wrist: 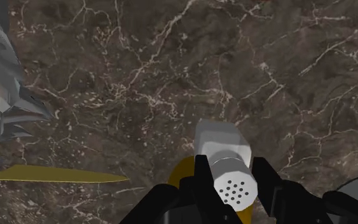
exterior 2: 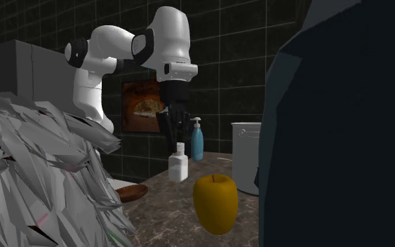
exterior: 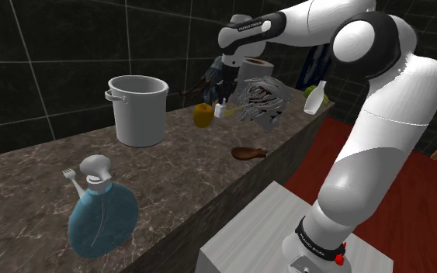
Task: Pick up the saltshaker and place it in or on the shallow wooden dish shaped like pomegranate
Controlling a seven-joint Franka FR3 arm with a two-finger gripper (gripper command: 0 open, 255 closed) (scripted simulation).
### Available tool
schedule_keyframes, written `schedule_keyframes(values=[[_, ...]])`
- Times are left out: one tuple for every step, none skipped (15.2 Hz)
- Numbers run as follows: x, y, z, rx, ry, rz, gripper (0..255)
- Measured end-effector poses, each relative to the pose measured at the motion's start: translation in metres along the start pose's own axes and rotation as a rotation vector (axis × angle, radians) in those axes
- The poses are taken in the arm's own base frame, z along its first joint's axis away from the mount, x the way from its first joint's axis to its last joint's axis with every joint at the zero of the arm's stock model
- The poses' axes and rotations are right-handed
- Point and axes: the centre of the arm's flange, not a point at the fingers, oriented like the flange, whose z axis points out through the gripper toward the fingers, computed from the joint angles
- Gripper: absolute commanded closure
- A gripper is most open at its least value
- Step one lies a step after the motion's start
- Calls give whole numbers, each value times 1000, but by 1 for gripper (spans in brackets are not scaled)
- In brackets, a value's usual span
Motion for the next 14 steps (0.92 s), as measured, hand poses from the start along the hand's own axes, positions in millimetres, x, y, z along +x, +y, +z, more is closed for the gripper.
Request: schedule_keyframes(values=[[-13, -4, -2, 0, 0, 0, 255], [-24, -3, -5, 0, 0, 0, 255], [-38, -6, -7, 0, 0, 0, 255], [-52, -6, -12, 0, 0, 0, 255], [-63, -8, -17, 0, 1, 0, 255], [-76, -10, -20, 0, 1, 0, 255], [-91, -8, -23, 0, 0, 0, 255], [-103, -10, -23, 0, 0, 1, 255], [-116, -11, -25, 0, 0, 0, 255], [-127, -13, -27, 0, 0, 0, 255], [-142, -15, -30, 0, -1, 0, 255], [-153, -13, -33, 0, 0, 0, 255], [-166, -13, -38, 0, 0, 0, 255], [-180, -16, -41, 0, 0, 0, 255]])
